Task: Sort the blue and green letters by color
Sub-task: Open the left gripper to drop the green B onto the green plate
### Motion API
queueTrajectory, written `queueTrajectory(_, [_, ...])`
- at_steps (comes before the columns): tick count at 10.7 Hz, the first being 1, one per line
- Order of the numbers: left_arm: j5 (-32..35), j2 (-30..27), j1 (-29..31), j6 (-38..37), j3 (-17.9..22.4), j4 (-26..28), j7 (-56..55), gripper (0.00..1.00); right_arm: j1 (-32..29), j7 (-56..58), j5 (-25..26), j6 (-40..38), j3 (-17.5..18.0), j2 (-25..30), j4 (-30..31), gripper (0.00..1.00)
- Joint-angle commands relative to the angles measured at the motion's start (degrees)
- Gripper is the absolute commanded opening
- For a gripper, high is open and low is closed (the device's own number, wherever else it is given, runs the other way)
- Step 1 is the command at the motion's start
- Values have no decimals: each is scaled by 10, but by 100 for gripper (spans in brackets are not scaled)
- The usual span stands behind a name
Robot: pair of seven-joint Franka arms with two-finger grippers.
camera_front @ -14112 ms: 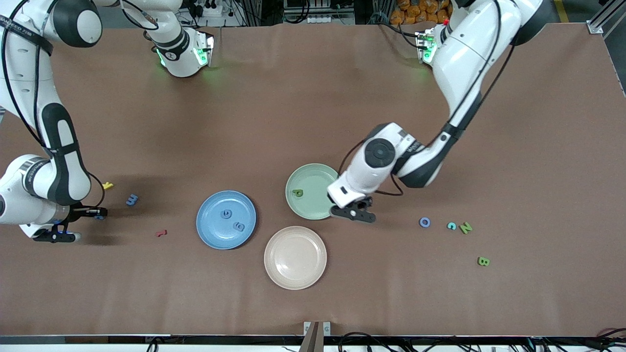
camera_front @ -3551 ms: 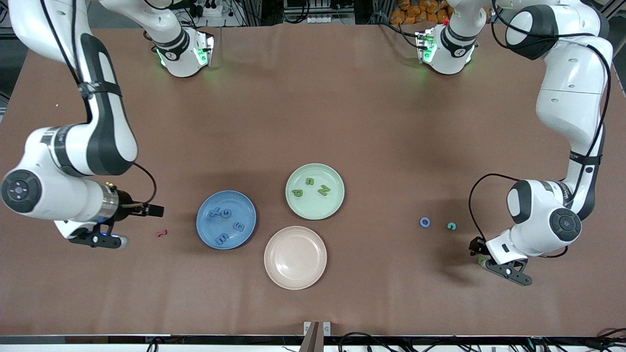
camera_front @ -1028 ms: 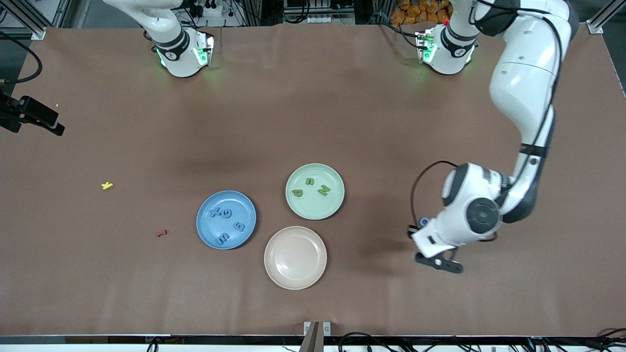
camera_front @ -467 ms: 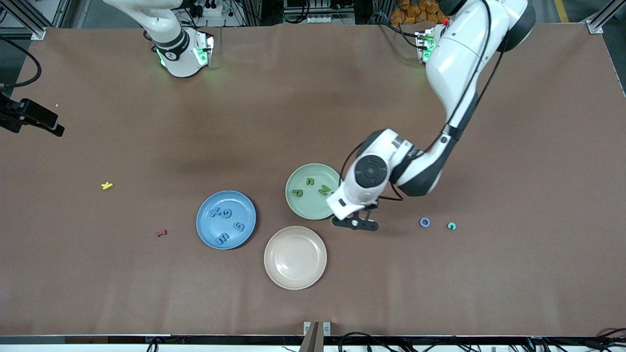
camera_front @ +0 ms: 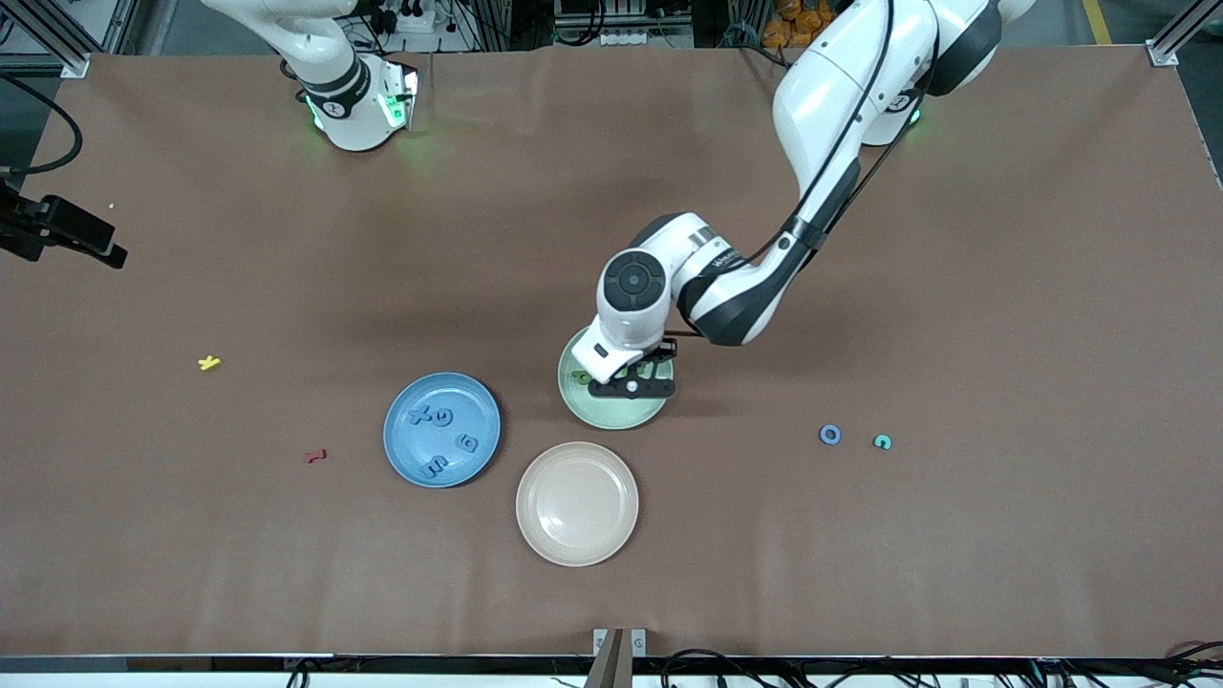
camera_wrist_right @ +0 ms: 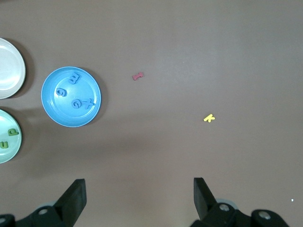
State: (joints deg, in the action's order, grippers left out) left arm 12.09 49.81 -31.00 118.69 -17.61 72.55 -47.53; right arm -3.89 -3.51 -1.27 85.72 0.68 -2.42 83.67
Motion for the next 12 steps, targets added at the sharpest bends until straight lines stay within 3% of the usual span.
queueTrajectory(1, [-2, -9, -9, 1, 10, -1, -12, 100, -9, 3, 0, -6, 6, -7, -12, 100])
queueTrajectory(5, [0, -101, 28, -26, 35, 1, 2, 100, -9, 3, 1, -6, 6, -9, -12, 100])
queueTrajectory(8, [0, -212, 100, -138, 34, 2, 61, 100, -7, 3, 0, -6, 6, -10, -11, 100])
queueTrajectory(12, [-23, -314, 210, -258, 28, 2, 190, 100, -9, 3, 1, -5, 6, -11, -9, 100])
